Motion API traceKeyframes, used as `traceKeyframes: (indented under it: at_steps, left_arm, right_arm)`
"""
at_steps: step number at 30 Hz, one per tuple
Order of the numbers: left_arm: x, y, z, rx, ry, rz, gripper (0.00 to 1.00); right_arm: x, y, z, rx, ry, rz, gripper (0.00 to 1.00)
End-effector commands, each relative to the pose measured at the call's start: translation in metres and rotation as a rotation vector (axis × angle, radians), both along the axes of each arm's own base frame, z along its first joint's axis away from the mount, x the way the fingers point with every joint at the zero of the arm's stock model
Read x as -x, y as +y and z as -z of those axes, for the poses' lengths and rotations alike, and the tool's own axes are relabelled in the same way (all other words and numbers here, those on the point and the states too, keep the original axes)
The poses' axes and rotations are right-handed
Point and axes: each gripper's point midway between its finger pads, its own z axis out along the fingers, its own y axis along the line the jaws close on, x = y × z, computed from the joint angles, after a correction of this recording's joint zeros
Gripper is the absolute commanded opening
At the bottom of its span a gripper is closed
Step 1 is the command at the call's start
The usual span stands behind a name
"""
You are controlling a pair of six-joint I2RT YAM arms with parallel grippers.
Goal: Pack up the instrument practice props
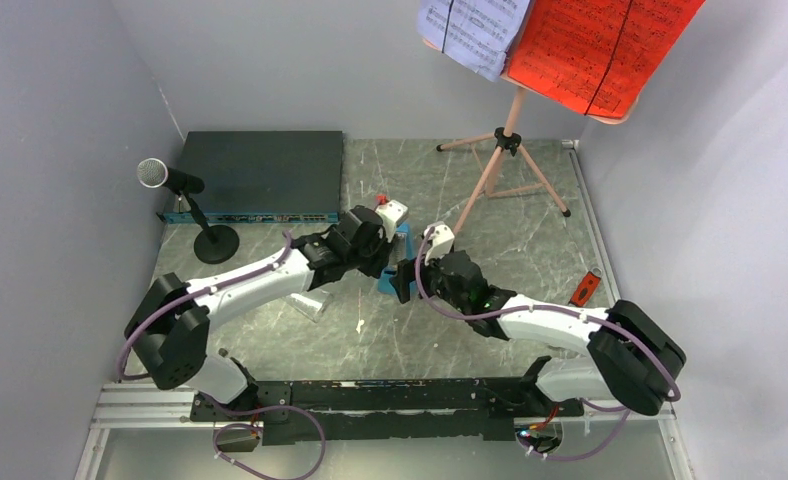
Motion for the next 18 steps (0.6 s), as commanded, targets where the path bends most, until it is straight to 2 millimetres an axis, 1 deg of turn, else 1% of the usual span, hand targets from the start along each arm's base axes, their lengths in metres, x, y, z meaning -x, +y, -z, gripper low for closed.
traceKeyframes:
  at_steps: [1, 5, 7, 10, 13, 15, 18]
  left_arm:
    - [-0.006, 0.008, -0.030, 0.044, -0.094, -0.043, 0.30]
    - [-0.006, 0.015, -0.033, 0.036, -0.113, -0.066, 0.32]
    - [-0.005, 0.017, -0.035, 0.038, -0.116, -0.070, 0.33]
    - [-0.004, 0.017, -0.036, 0.049, -0.117, -0.069, 0.35]
    - [-0.002, 0.017, -0.037, 0.061, -0.117, -0.069, 0.39]
    - [-0.001, 0.019, -0.037, 0.066, -0.118, -0.073, 0.41]
    - [0.000, 0.023, -0.037, 0.061, -0.122, -0.088, 0.44]
  right_arm:
    - [-0.012, 0.016, -0.034, -0.097, -0.070, 0.033, 1.00]
    - [-0.010, 0.015, -0.038, -0.079, -0.077, 0.017, 1.00]
    - [-0.006, 0.016, -0.040, -0.051, -0.079, -0.018, 1.00]
    - [0.003, 0.020, -0.045, 0.002, -0.090, -0.120, 1.00]
    - [0.015, 0.025, -0.049, 0.036, -0.084, -0.242, 1.00]
    - [0.020, 0.027, -0.059, 0.019, -0.083, -0.308, 1.00]
    - [0.026, 0.030, -0.080, -0.012, -0.109, -0.392, 1.00]
